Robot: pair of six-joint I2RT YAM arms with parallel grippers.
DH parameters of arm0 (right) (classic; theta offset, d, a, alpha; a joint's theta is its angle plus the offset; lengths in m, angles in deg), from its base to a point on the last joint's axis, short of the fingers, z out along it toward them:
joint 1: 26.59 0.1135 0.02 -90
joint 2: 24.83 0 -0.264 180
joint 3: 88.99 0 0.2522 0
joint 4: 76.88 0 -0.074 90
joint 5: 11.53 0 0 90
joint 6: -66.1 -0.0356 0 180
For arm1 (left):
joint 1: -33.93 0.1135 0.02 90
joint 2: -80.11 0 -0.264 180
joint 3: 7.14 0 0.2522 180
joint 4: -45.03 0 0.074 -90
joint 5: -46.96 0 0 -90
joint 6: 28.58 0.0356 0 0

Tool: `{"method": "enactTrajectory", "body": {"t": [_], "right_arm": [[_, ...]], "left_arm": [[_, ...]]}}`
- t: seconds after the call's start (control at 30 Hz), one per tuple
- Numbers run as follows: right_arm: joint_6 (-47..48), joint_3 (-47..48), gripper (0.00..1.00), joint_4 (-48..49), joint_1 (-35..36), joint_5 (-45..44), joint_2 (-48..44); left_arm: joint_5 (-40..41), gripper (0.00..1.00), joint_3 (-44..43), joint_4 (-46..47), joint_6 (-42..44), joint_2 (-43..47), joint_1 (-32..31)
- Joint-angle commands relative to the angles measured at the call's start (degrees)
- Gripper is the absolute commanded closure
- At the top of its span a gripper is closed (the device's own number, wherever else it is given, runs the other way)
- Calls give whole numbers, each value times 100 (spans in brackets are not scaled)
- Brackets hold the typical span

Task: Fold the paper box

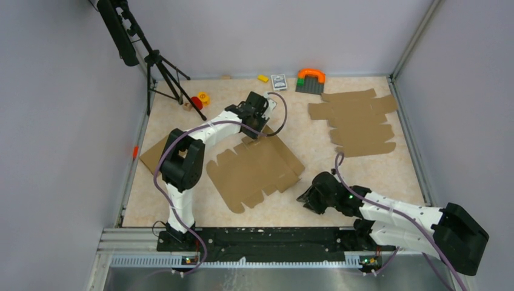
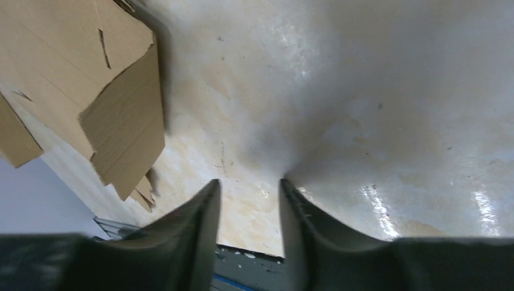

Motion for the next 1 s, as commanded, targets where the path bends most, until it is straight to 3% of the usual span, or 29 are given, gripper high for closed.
{"method": "enactTrajectory", "body": {"t": [0.0, 0.07, 0.13, 0.4, 0.57, 0.9, 0.97], "right_arm": [[202, 150, 54, 12, -33, -174, -92], [206, 363, 39, -291, -33, -330, -73], [284, 575, 34, -479, -35, -440, -77], [391, 1148, 34, -448, -34, -751, -18], [325, 1749, 34, -600, -62, -829, 818], [222, 2205, 40, -410, -176, -723, 1781], [214, 2201, 54, -460, -203, -693, 1856]], "left_arm": [[32, 57, -38, 97, 92, 238, -25], [-35, 47, -27, 44, 156, 228, -46], [-42, 41, -46, -3, 219, 182, -63], [9, 42, -357, -283, 298, -249, -96], [-33, 43, -462, -403, 330, -410, -99], [415, 51, -457, -337, 373, -532, -141], [443, 53, -457, -326, 390, -554, -145]]}}
